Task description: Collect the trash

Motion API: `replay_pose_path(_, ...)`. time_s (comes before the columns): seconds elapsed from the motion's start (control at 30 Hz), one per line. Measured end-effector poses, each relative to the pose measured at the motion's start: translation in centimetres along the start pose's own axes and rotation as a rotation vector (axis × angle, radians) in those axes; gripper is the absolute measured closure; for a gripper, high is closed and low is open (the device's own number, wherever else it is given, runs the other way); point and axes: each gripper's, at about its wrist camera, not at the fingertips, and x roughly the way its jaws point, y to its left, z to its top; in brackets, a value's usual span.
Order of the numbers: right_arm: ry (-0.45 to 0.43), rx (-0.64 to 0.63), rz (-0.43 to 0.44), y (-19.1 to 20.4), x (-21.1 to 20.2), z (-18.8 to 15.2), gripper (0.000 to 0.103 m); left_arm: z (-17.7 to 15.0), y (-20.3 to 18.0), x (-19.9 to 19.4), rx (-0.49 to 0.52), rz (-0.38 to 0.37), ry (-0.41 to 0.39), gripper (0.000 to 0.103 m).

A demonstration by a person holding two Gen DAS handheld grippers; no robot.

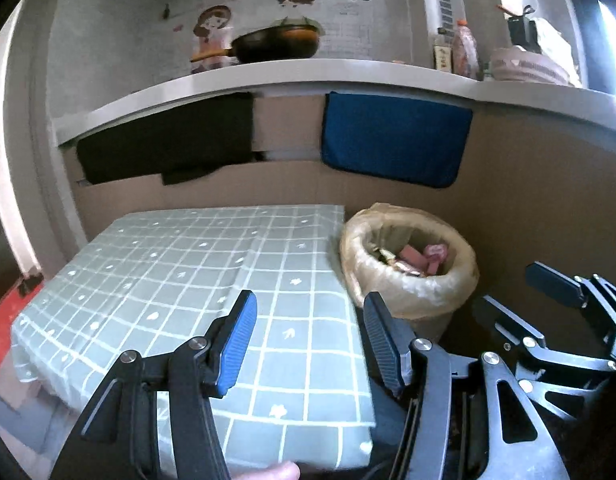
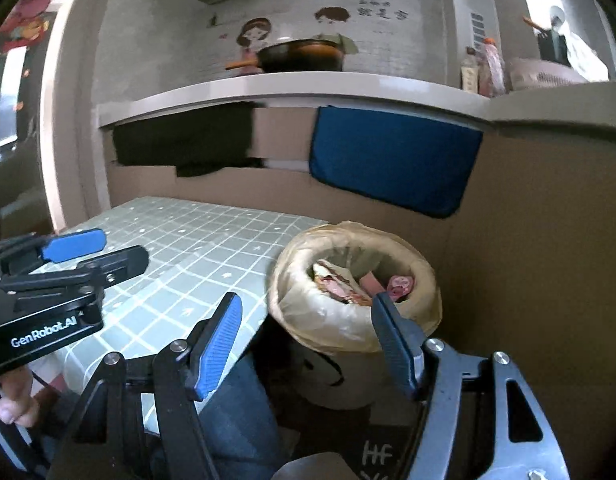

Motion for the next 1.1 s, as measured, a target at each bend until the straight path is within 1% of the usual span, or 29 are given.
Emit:
replay_pose_path(0.1, -0.002, 0.000, 0.025, 0.7, -0.6, 0.0, 0.039, -0.3, 0.1, -1.0, -0.005, 0.023, -0.022, 0.047)
replay_pose_path(0.2, -0.009, -0.012, 0.026, 1.3, -1.4, -0.2, 0.039, -0.2, 0.3, -2.1, -0.022, 0.050, -0.052, 0.047)
replay_pose_path(0.53, -0.016, -0.015, 0.032, 1.5, -2.3, -0.4, 0.039, -0.4, 0.8, -3.0, -0.046, 0.096, -0.071, 0.047)
replay_pose_path(0.77, -0.011, -0.023, 0.046, 1.9, -2.7, -0.4, 0.039, -0.4, 0.8, -3.5, -0.052, 0.105, -0.086, 0.047)
replay_pose_path(1.1, -0.007, -0.020, 0.052, 1.9, -2.8, -0.4, 0.039, -0.4, 1.2, -3.5, -0.053, 0.103, -0.086, 0.047)
